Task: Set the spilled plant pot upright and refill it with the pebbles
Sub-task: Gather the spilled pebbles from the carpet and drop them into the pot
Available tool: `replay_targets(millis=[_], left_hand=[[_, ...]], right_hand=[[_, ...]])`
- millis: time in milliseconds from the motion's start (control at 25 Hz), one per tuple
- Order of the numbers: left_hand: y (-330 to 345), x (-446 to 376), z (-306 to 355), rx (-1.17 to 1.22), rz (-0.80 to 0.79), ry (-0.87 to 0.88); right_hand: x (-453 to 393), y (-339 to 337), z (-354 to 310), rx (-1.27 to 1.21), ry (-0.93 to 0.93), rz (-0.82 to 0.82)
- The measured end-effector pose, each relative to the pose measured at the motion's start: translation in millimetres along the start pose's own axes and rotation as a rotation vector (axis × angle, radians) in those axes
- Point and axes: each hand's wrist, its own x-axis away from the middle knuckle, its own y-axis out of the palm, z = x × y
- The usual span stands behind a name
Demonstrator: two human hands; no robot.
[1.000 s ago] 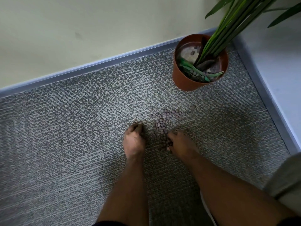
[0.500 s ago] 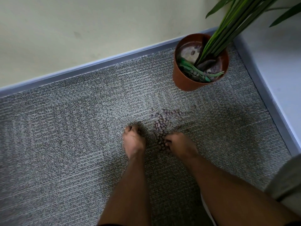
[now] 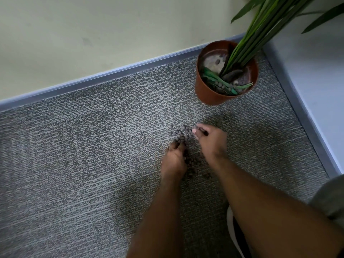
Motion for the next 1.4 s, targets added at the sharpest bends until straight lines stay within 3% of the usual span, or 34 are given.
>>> replay_targets(millis=[200,320,600,720,840,1000,1200,1280,1400], left_hand=[[2.0,2.6,2.0,-0.205,-0.042,0.092],[-0.8,4.8,5.5,-0.278,-0.046,0.131],[-1.5,6.8,4.7,-0.385,-0.044,0.165],[-4.1,-1.6,4.9,-0.396,-0.068,0.156],[-5.8,-7.7,5.7,-0.356,-0.080,0.125],[-7.9,-12.5,3.2,-0.120,-0.056,-0.067],[-35.6,-29.3,27.8,0.632,0.108,-0.414],[-56.1,-37.7,53.6,0.882,0.167,-0.410],[-82.5,-58.5,103.3,0.950,0.194,-0.243]], right_hand=[[-41.0,-42.1,-54.3,0.029,-0.252,0.194],[-70.5,-65.0,-82.1,0.007,-0.291,0.289],[-95.3,-79.9,-68.8,0.290,-0.290,0.048],[-91.9,-79.2,-53.9,0.424,-0.356,0.096],[-88.8,-79.2,-48.7,0.508,-0.309,0.160],[-87.5,-77.5,-47.5,0.466,-0.286,0.179],[-78.6,-72.1,-40.4,0.354,-0.282,0.224],[-68.2,-64.4,-32.1,0.351,-0.332,0.370],[-49.2,-53.7,-17.9,0.235,-0.270,0.518]])
